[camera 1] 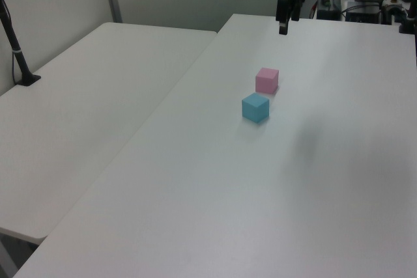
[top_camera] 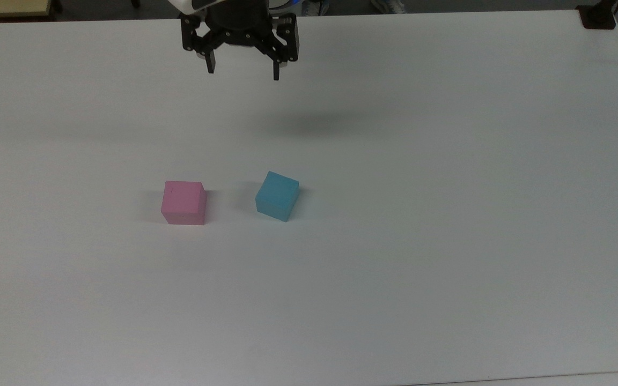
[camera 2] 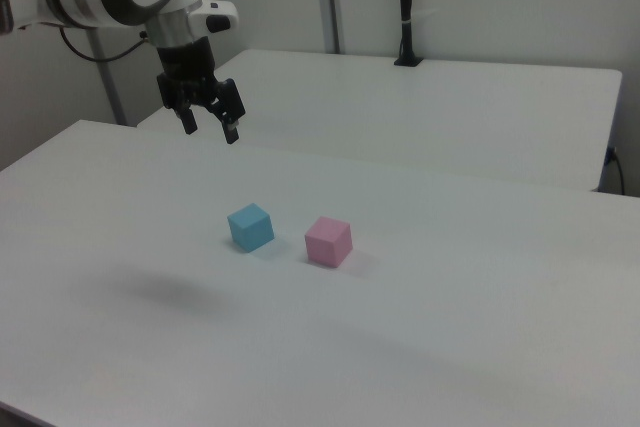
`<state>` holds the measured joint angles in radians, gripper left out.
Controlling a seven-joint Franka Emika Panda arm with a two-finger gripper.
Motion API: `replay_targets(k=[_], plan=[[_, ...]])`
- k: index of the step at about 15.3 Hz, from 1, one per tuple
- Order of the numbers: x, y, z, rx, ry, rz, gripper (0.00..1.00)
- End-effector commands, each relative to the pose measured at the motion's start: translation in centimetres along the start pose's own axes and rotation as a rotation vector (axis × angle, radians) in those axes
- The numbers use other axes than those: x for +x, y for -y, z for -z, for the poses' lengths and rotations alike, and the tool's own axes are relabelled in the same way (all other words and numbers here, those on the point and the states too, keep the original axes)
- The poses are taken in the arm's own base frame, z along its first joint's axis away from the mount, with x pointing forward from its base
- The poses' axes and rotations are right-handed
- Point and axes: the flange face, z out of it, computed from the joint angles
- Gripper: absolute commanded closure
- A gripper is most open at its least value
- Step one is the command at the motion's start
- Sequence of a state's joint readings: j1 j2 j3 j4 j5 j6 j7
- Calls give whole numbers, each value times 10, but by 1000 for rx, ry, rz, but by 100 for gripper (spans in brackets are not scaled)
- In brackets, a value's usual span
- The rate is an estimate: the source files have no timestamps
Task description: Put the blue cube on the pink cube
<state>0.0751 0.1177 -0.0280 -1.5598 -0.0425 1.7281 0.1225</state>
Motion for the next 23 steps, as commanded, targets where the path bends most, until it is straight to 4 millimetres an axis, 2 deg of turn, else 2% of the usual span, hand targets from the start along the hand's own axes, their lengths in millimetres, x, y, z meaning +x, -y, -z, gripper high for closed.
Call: replay_targets(k=[1, 11, 14, 15, 20, 23], plan=[[-4, -17, -1, 10, 16, -15, 0], [-3, -17, -3, 10, 15, -16, 0], [4, -12, -16, 48, 16, -31, 0], [9, -9, -22, 67, 9, -44, 0], [26, -1, -85, 63, 89, -76, 0], [40, 9, -128, 52, 96, -201, 0]])
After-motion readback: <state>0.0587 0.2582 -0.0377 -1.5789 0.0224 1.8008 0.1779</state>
